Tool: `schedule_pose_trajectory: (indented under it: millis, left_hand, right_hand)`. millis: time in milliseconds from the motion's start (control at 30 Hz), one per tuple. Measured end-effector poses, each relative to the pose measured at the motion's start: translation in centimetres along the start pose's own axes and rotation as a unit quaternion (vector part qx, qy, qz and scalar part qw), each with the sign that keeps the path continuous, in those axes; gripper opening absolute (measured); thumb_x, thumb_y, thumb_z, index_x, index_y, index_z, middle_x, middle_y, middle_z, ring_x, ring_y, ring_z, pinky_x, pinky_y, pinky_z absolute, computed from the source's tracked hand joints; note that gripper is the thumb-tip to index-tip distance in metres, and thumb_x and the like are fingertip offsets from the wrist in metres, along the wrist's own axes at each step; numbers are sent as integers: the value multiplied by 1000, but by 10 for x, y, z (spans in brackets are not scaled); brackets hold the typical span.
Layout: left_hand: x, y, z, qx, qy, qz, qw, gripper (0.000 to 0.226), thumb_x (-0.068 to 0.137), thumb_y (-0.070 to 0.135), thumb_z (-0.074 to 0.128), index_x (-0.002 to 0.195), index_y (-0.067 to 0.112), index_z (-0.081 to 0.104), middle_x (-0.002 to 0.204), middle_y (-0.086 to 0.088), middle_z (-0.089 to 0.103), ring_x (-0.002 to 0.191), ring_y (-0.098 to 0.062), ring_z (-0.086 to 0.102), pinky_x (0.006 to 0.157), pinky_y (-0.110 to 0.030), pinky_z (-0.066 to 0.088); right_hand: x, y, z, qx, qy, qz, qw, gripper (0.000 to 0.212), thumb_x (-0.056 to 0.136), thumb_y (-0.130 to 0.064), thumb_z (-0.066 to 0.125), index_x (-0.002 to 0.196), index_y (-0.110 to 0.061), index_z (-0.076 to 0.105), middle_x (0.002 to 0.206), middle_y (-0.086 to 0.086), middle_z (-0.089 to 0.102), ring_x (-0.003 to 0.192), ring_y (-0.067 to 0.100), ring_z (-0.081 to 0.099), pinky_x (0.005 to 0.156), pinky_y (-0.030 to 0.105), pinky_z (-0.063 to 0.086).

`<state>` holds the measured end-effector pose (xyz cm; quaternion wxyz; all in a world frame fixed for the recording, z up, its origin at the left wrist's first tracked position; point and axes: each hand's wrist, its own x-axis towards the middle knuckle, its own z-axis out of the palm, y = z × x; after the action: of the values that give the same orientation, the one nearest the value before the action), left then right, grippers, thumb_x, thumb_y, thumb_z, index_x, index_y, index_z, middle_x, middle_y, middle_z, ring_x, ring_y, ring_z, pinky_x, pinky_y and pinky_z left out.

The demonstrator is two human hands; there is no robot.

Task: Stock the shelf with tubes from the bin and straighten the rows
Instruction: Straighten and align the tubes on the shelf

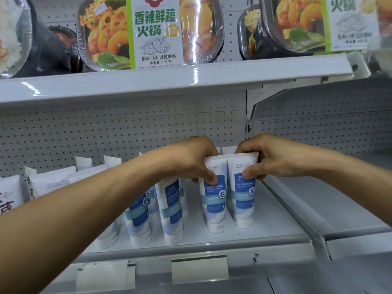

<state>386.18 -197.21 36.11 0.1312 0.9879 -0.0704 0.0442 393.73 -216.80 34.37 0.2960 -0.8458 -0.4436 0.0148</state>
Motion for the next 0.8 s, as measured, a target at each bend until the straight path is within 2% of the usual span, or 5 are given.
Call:
schedule_pose_trajectory:
  millis: [433,533,633,700,800]
  left_hand:
    - [-2,5,-1,12,-4,-10,1000,19,77,29,79,91,23,67,82,9,72,58,-4,65,44,-11,44]
    - [-4,7,-2,6,-8,-4,1000,21,77,30,79,93,24,66,87,8,72,64,-6,67,52,-16,52]
    - [-10,9,-11,-6,12,5,1000,24,81,36,75,100,23,66,93,8,71,77,-9,68,70,-28,60]
    - [-17,7,-24,-2,71,20,997,19,88,39,66,102,26,67,94,13,68,84,-2,64,76,-25,55]
    - [-29,-6,-50,-41,151,29,987,14,95,34,56,103,30,67,97,18,68,89,6,60,78,-14,45]
  right_hand:
    - [-2,2,-3,-27,-2,-4,1000,16,78,-15,78,90,-18,67,88,3,73,84,29,69,75,47,58]
    - [-3,-1,-4,-40,8,-3,999,19,76,-20,80,90,-22,68,88,-6,73,81,16,70,76,38,59]
    - [-3,-5,-7,-68,45,-13,997,19,76,-31,78,92,-27,68,87,-12,72,79,1,67,71,23,55]
    - [-3,-11,-12,-100,84,-17,991,20,77,-40,74,93,-30,67,87,-11,69,79,1,63,67,19,49]
    - [-2,-24,-18,-95,134,-40,986,13,83,-36,70,92,-27,69,84,-10,67,75,1,59,60,11,44]
